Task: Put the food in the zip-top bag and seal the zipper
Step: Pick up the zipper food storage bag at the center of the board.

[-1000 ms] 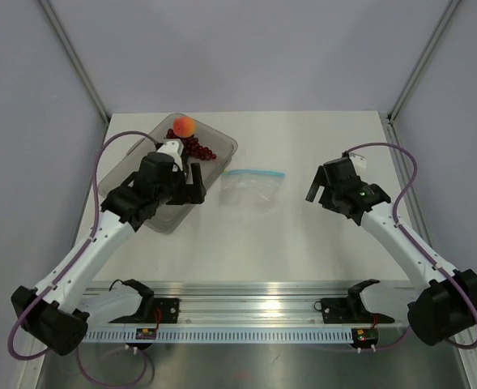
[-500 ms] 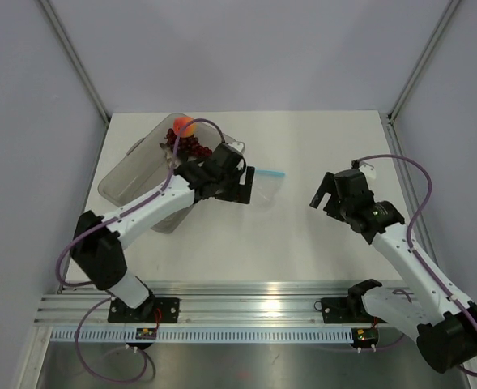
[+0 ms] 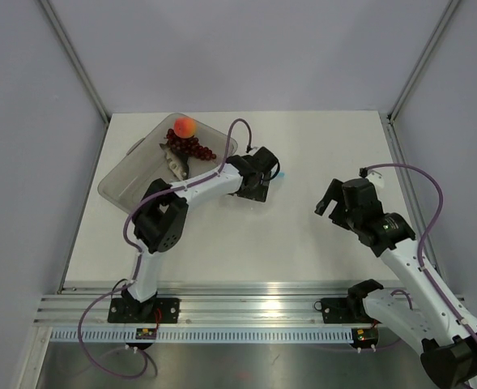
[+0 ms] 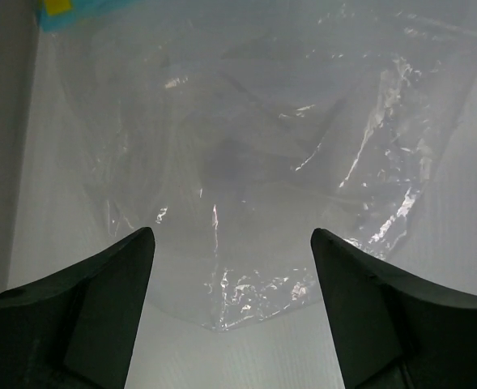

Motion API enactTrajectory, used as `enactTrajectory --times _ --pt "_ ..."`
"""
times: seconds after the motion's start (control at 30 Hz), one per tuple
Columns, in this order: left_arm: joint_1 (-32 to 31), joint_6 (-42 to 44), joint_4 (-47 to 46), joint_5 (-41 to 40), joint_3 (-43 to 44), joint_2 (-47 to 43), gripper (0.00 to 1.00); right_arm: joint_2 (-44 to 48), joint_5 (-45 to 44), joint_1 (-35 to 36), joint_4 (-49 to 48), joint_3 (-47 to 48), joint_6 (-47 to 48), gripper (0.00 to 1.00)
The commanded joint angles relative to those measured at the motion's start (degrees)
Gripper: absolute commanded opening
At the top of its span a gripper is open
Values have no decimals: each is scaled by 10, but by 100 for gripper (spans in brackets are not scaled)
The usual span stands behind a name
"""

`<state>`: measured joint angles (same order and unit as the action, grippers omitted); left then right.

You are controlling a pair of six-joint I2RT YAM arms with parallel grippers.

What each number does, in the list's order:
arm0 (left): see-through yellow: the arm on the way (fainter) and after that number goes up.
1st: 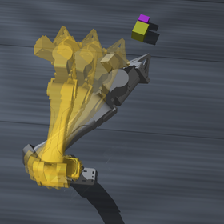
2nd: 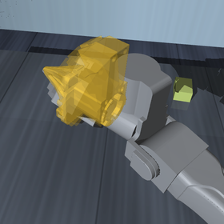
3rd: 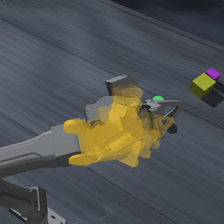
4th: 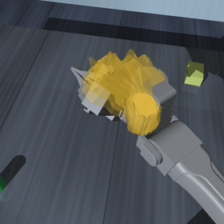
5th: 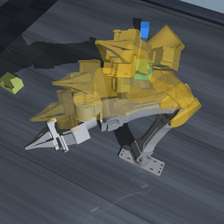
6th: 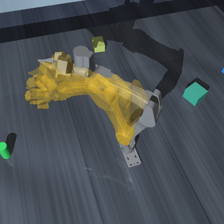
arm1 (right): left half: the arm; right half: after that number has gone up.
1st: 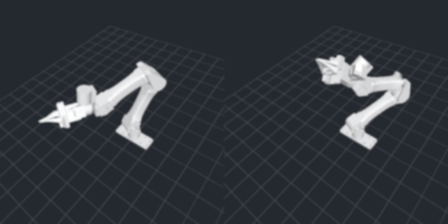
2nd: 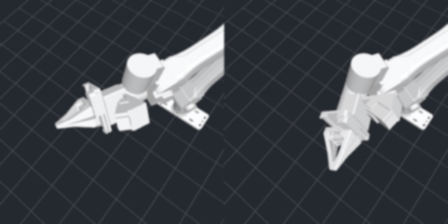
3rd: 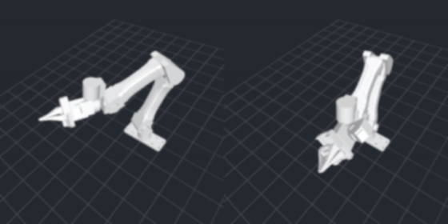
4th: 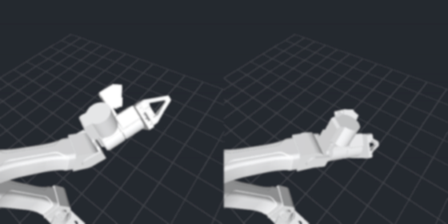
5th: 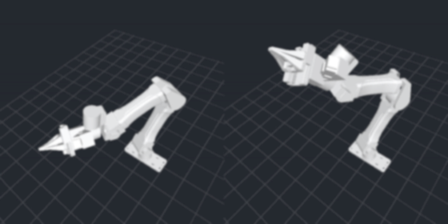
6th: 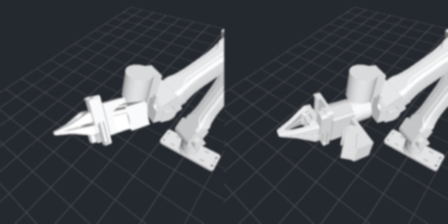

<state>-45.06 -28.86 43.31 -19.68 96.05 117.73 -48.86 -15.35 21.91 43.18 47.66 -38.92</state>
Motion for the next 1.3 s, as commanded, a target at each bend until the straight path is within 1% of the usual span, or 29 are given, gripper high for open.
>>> enactTrajectory --times 0.0,0.03,0.07,0.13,0.17,0.23,0.27,0.33,0.37,0.47,0.5,0.57,0.6,0.63,0.7,0.77,0.93,0.97,1.0,1.03,1.07,1.1,1.13,1.17,1.2,1.27 --pt "-6 -10 7 -34 10 16 77 12 3 3 9 0 -9 99" --pt "-6 -7 1 -23 4 18 73 13 6 2 9 -1 -10 99" --pt "-6 -4 -9 -15 -6 19 61 13 7 2 9 -1 -10 99" --pt "-6 7 -15 3 -11 21 47 13 14 2 6 1 -10 99" --pt "-7 13 -20 10 -13 18 33 11 15 2 4 2 -10 99" --pt "-7 28 -24 27 -19 11 16 6 21 2 4 6 -7 100" --pt "-8 42 -30 43 -28 -5 1 3 21 3 4 9 -5 99" --pt "-8 57 -45 59 -43 -25 0 -2 30 2 4 14 -3 100" --pt "-8 65 -52 66 -52 -55 0 -5 34 3 4 19 0 100" --pt "-8 94 -86 90 -110 -107 0 -10 52 2 2 36 4 99" --pt "-8 109 -95 106 -126 -145 0 -11 61 1 1 40 4 100" --pt "-8 124 -126 119 -173 -182 0 -16 91 2 -13 52 6 100" --pt "-8 136 -139 133 -190 -221 0 -19 102 1 -18 56 9 100" --pt "-8 145 -170 143 -225 -236 0 -31 119 2 -22 61 9 99" --pt "-8 169 -204 162 -262 -282 0 -44 132 2 -22 82 7 99" --pt "-8 182 -253 170 -310 -309 0 -59 151 1 -27 100 8 99" --pt "-8 221 -343 193 -379 -376 0 -68 239 -10 -70 120 -4 99" --pt "-8 228 -357 209 -389 -388 0 -69 251 -13 -75 123 -9 100" --pt "-8 239 -377 208 -416 -398 0 -67 266 -16 -83 125 -19 99" --pt "-8 245 -415 207 -432 -409 0 -65 296 -22 -99 128 -24 100" --pt "-8 251 -429 204 -447 -437 0 -63 310 -29 -109 129 -30 99" --pt "-9 263 -464 204 -489 -451 0 -62 333 -32 -122 129 -43 99" --pt "-9 274 -527 208 -511 -472 0 -65 343 -35 -128 131 -47 99" --pt "-10 284 -564 213 -542 -511 0 -67 348 -37 -130 132 -50 100" --pt "-11 308 -648 224 -596 -533 0 -70 356 -37 -130 133 -53 99" --pt "-11 323 -723 229 -647 -583 0 -84 364 -36 -129 131 -57 99"
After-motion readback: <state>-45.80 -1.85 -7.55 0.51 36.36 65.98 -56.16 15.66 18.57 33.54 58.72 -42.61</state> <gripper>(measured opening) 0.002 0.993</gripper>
